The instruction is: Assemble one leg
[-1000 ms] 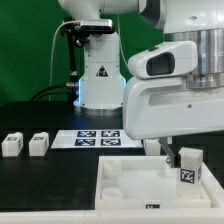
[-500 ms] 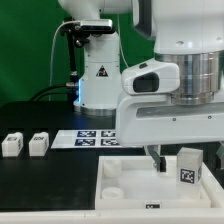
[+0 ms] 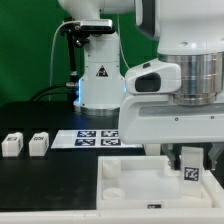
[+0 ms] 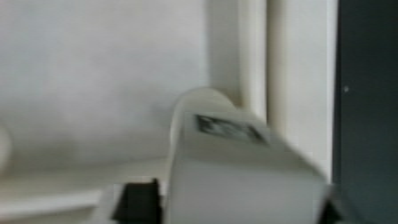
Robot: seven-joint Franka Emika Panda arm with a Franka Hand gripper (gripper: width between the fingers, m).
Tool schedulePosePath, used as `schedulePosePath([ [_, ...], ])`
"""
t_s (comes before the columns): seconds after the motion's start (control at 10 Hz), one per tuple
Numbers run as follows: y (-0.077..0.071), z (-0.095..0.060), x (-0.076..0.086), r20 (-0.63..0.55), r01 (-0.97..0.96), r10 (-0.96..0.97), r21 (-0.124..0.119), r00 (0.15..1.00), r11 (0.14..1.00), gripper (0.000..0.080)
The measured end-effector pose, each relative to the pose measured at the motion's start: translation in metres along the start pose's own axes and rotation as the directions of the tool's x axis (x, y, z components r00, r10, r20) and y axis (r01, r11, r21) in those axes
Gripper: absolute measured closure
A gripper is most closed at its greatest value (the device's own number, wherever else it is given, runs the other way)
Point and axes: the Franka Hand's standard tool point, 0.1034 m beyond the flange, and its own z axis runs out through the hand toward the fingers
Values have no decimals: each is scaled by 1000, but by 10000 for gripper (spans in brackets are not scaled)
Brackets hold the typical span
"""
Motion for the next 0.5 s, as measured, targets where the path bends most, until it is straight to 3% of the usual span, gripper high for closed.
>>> schedulePosePath([
  [0.3,-2,1,-1,5,-271,271,7,963,963,509],
  [0.4,-2,2,-1,4,-368,368,11,930,930,509],
  [0.5,-2,2,2,-12,-544,544,29,839,839,509],
])
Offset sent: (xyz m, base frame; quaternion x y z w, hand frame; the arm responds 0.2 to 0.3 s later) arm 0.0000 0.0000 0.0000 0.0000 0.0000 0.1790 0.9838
